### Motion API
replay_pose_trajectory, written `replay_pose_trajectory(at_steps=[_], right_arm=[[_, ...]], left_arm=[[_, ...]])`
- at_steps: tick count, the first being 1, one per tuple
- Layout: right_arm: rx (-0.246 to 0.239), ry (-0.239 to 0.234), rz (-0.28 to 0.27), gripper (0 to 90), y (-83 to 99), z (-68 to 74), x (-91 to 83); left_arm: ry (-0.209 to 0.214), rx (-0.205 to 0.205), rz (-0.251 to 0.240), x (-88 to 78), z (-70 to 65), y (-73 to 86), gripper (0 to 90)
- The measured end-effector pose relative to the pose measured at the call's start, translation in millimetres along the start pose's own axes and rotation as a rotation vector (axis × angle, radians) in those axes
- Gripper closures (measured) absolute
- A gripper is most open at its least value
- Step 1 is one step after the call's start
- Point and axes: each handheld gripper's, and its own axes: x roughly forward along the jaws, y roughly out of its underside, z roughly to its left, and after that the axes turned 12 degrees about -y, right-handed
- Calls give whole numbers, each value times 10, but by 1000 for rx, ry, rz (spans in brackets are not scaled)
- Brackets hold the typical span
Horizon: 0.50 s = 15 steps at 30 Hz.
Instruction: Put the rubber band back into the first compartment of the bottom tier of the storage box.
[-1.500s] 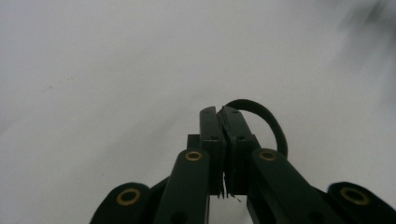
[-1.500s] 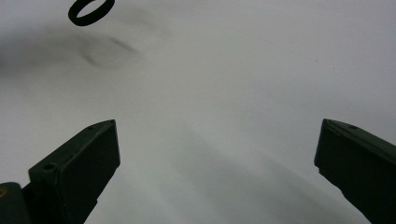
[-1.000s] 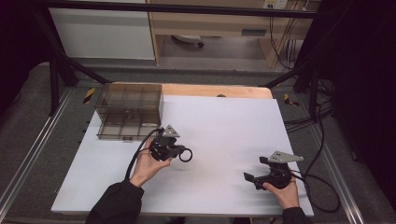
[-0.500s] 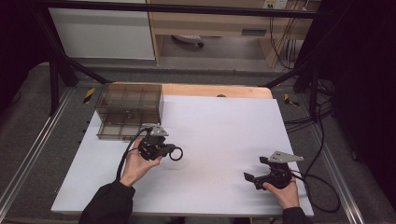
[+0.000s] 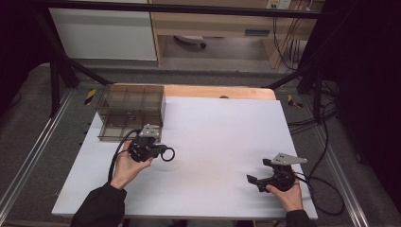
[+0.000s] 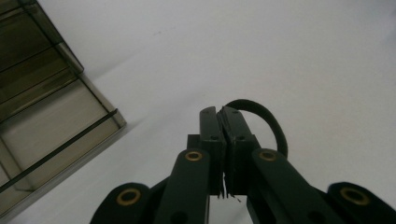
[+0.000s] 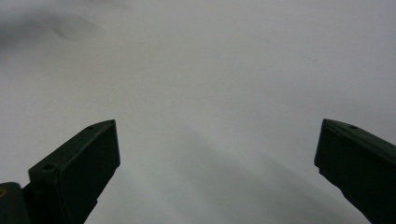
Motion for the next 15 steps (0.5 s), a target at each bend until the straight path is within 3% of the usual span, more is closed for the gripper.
replay_pose_trajectory(at_steps=[15], right_arm=[[1,1,1,8,0,1,1]], left_arm=[[-48,-33,-1,-164,278,114,870]])
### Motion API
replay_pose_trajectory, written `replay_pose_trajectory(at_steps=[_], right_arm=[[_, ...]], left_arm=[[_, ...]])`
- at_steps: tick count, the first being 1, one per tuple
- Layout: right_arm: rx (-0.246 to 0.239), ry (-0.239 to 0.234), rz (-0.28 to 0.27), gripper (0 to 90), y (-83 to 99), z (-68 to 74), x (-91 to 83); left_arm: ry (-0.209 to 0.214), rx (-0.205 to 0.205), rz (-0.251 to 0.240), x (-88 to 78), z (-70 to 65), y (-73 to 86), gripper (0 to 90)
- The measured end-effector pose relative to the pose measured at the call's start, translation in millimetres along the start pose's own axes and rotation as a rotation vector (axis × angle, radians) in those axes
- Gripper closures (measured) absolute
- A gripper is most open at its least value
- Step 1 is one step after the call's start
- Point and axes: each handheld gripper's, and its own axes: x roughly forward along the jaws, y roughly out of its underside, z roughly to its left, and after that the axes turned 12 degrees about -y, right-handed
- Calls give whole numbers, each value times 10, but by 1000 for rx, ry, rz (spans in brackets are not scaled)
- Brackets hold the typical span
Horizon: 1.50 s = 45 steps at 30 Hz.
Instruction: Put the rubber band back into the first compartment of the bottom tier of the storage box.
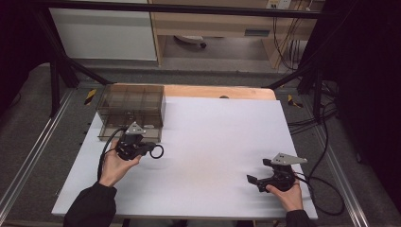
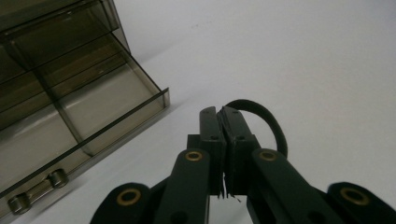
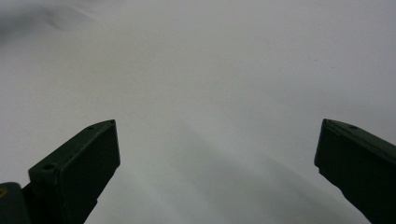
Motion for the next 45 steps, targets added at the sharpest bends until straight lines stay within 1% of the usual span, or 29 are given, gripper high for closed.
replay_pose_trajectory(at_steps=[1,2,6,9,13,24,25,32,41,45], right_arm=[[0,0,0,8,-1,0,0],[0,0,-1,8,-1,-1,0],[0,-1,0,8,-1,-1,0],[0,0,0,8,0,-1,0],[-1,0,0,8,0,-2,-2],[-2,0,-2,8,-1,-1,-2],[4,-1,-3,8,-2,2,-4],[2,-1,1,8,-2,0,-3],[2,-1,0,8,-2,-1,-1],[3,-1,2,8,-3,-1,-2]], left_arm=[[-3,-9,-4,-6,13,7,871],[-6,-6,-1,-16,35,11,870],[-18,-17,-2,-34,90,27,870],[-27,-18,-1,-48,129,36,870],[-40,-31,-4,-76,199,49,870],[-110,-95,11,-133,530,132,870],[-113,-100,9,-138,553,136,870],[-147,-120,6,-167,703,144,871],[-178,-164,-4,-201,908,164,870],[-200,-182,3,-210,999,184,871]])
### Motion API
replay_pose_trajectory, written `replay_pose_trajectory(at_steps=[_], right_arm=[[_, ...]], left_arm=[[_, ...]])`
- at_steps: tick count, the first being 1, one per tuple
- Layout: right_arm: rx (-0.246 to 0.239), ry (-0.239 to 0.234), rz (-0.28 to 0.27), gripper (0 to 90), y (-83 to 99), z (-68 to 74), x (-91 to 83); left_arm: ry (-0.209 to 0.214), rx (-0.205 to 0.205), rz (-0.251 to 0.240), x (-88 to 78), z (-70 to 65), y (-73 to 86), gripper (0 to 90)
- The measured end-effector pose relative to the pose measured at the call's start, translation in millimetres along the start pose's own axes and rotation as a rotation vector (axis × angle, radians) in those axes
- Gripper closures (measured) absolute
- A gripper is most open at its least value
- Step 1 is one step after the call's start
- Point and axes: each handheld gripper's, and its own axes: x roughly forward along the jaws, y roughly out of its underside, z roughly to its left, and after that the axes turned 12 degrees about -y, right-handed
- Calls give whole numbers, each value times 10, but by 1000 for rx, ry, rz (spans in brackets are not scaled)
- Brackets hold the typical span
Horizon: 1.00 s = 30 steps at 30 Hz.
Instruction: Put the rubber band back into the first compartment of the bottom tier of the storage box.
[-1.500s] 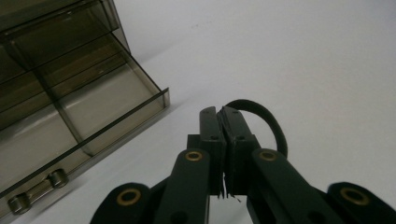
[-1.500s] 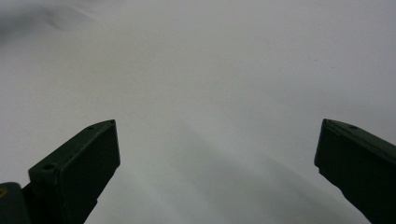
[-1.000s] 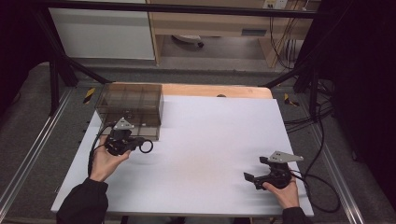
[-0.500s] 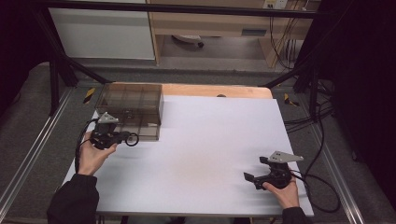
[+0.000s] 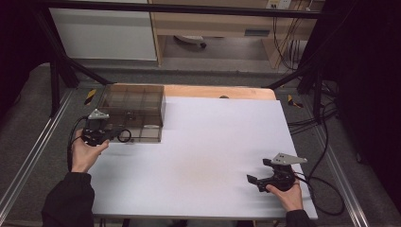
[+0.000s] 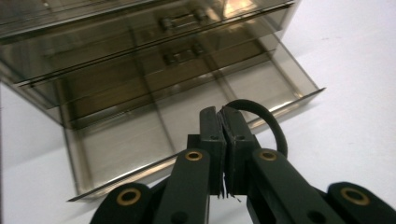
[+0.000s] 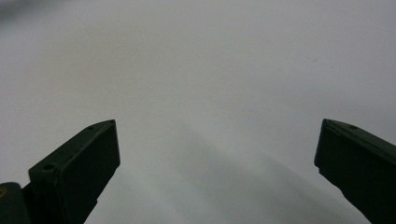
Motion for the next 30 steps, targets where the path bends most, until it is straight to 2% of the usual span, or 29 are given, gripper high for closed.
replay_pose_trajectory(at_steps=[9,21,24,30], right_arm=[[-1,0,1,8,0,-2,0],[-1,2,1,8,1,-1,1],[-2,2,3,8,1,-1,2],[-2,2,1,8,1,-3,-2]], left_arm=[[-54,-37,6,34,215,9,871],[-117,-103,21,255,442,47,870],[-129,-117,29,323,477,65,870],[-143,-119,41,439,496,95,870]])
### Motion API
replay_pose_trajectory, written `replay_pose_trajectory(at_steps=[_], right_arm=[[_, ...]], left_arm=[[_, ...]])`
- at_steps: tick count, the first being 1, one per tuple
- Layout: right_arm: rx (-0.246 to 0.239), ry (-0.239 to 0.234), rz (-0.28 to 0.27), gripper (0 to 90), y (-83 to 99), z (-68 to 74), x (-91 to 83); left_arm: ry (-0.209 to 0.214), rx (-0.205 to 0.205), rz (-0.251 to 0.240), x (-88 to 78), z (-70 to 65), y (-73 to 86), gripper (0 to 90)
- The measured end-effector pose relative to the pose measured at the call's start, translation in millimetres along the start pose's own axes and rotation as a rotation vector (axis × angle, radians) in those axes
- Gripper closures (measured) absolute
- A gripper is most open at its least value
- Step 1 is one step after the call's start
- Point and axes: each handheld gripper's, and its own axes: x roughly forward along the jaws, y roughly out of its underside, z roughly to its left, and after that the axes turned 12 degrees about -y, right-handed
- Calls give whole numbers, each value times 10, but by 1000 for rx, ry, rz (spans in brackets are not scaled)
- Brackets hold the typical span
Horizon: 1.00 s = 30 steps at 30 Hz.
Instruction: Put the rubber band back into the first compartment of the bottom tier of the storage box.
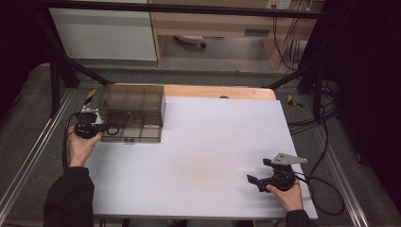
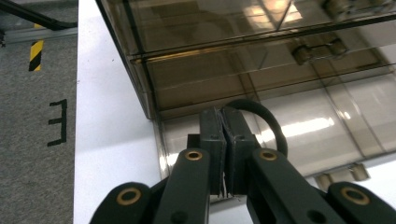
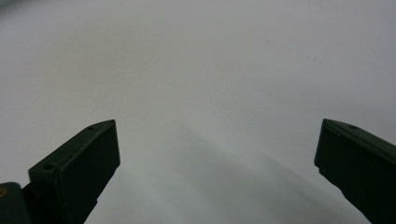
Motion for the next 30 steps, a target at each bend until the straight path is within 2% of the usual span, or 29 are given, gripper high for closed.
replay_pose_trajectory(at_steps=[4,11,14,19,25,30], right_arm=[[-1,1,1,8,1,1,0],[0,0,3,8,0,0,0],[0,0,3,8,0,1,0],[1,1,2,8,0,1,3],[2,0,2,8,0,2,3],[1,0,-2,8,0,2,-1]], left_arm=[[-8,-15,12,77,21,22,870],[-6,-4,45,178,10,100,869],[-13,-2,37,176,1,97,862],[-9,-4,0,91,3,68,802],[14,-4,-30,-37,-4,51,721],[43,29,-66,-172,-58,49,614]])
